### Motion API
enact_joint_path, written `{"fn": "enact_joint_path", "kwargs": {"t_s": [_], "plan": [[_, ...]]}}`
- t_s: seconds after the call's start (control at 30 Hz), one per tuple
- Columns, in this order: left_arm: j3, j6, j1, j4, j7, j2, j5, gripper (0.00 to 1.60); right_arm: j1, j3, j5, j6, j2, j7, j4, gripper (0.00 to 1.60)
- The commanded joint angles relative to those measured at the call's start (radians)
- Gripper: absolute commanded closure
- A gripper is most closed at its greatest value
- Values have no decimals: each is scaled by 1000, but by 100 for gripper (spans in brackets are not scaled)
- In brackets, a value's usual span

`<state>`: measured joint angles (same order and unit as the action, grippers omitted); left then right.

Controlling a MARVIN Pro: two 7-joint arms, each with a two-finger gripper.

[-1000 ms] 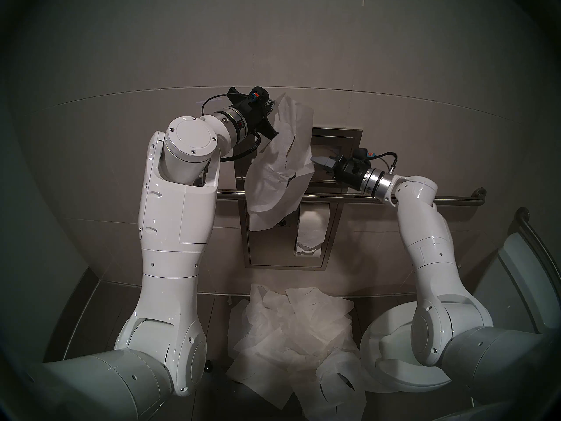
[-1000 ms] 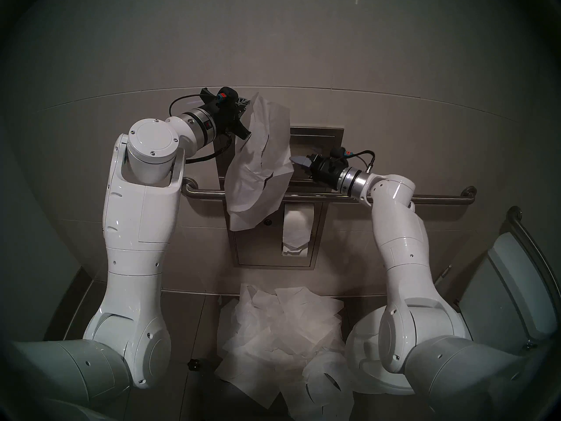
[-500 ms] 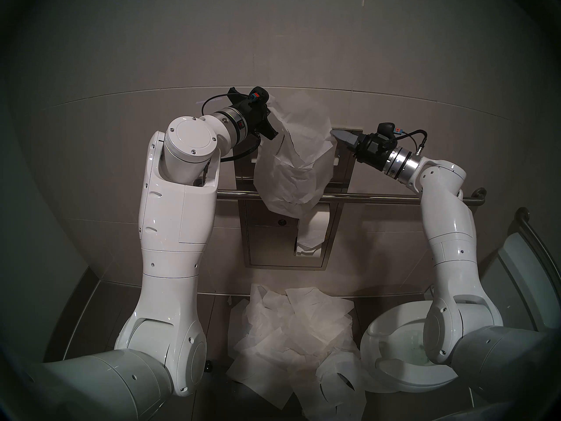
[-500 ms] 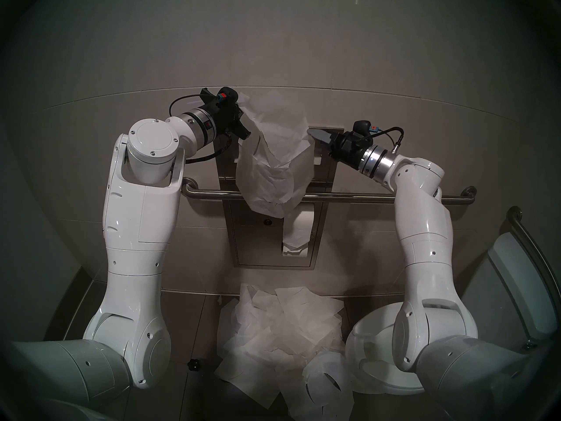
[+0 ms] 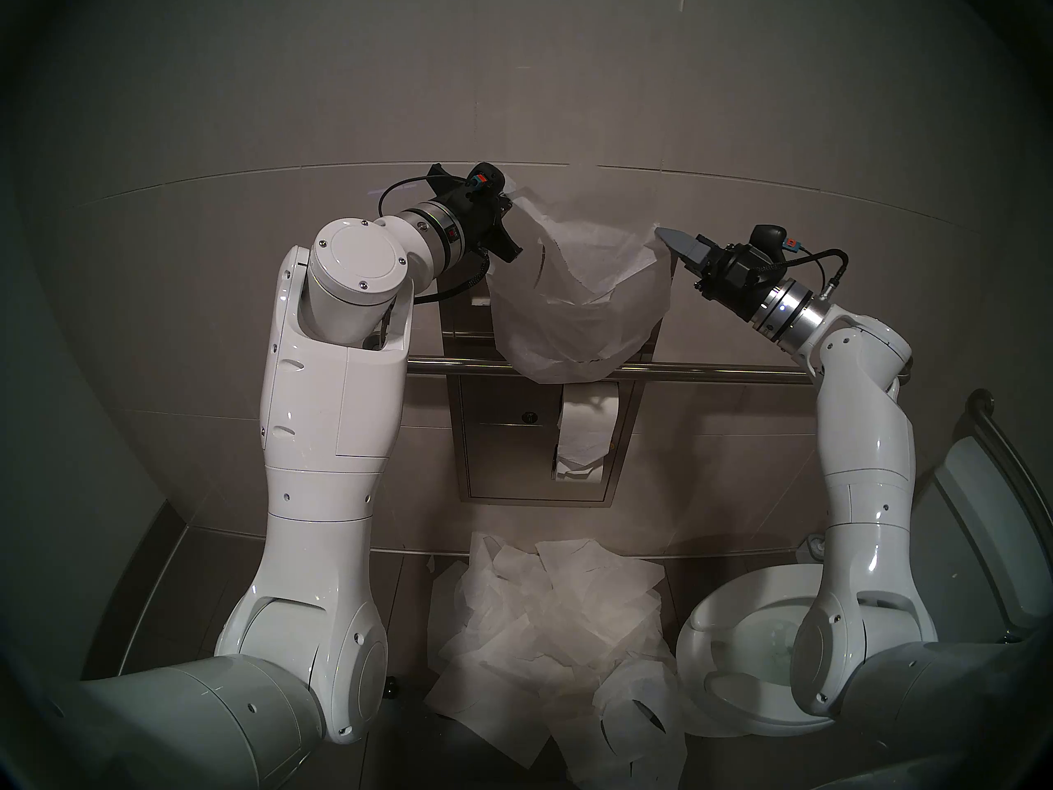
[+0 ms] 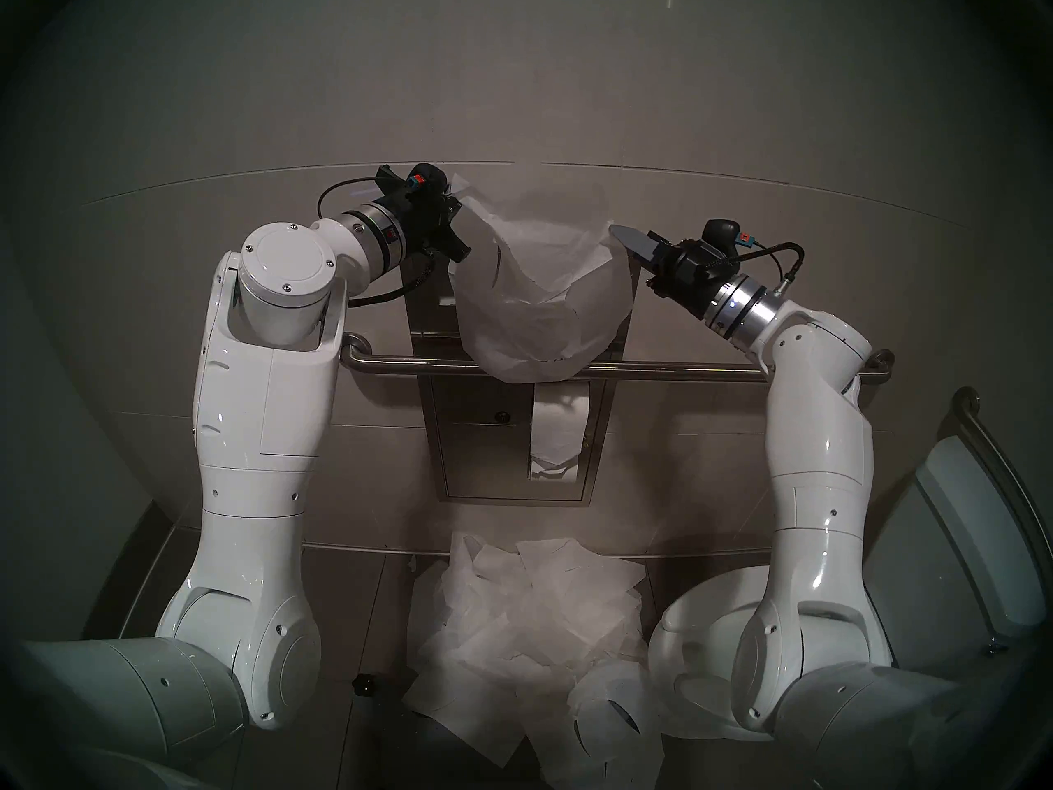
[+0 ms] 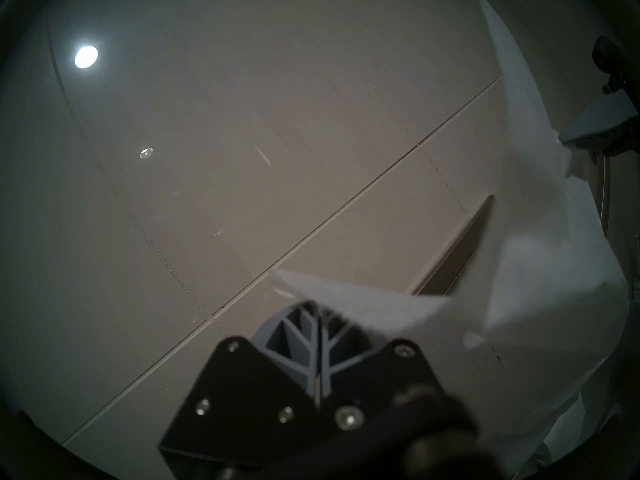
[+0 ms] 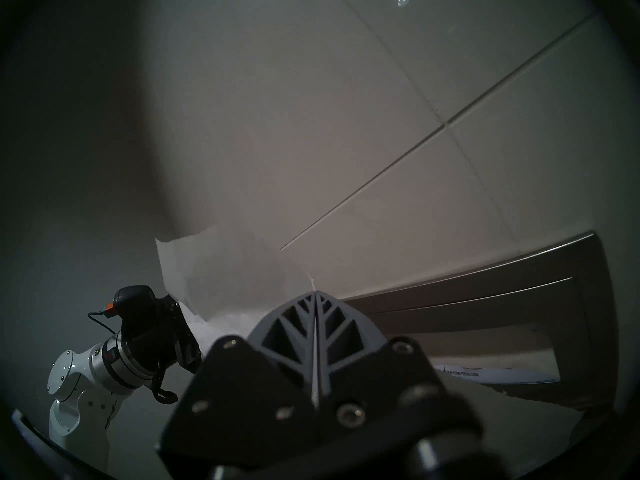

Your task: Take out a toilet seat cover

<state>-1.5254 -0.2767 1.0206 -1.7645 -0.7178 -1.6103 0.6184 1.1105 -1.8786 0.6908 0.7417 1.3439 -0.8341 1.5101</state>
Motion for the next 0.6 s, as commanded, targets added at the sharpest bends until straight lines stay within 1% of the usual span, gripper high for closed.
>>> {"fn": "enact_joint_path", "kwargs": {"t_s": [0.0, 0.03, 0.07, 0.1, 0.13, 0.17, 0.2, 0.37, 0.57], "plan": [[0, 6, -38, -26, 7, -3, 0, 160, 6, -60, 22, -26, 47, 47, 81, 160], [0, 6, -38, -26, 7, -3, 0, 160, 28, -74, 21, -11, 63, 79, 130, 160], [0, 6, -38, -26, 7, -3, 0, 160, 22, -77, 23, -19, 67, 81, 122, 160], [0, 6, -38, -26, 7, -3, 0, 160, 31, -85, 23, -15, 77, 97, 143, 160], [0, 6, -38, -26, 7, -3, 0, 160, 24, -85, 26, -18, 76, 93, 131, 160], [0, 6, -38, -26, 7, -3, 0, 160, 33, -95, 27, -12, 90, 118, 156, 160], [0, 6, -38, -26, 7, -3, 0, 160, 35, -98, 27, -10, 94, 126, 162, 160], [0, 6, -38, -26, 7, -3, 0, 160, 33, -109, 29, -8, 106, 157, 168, 160], [0, 6, -38, -26, 7, -3, 0, 160, 28, -119, 31, -7, 108, 171, 170, 160]]}}
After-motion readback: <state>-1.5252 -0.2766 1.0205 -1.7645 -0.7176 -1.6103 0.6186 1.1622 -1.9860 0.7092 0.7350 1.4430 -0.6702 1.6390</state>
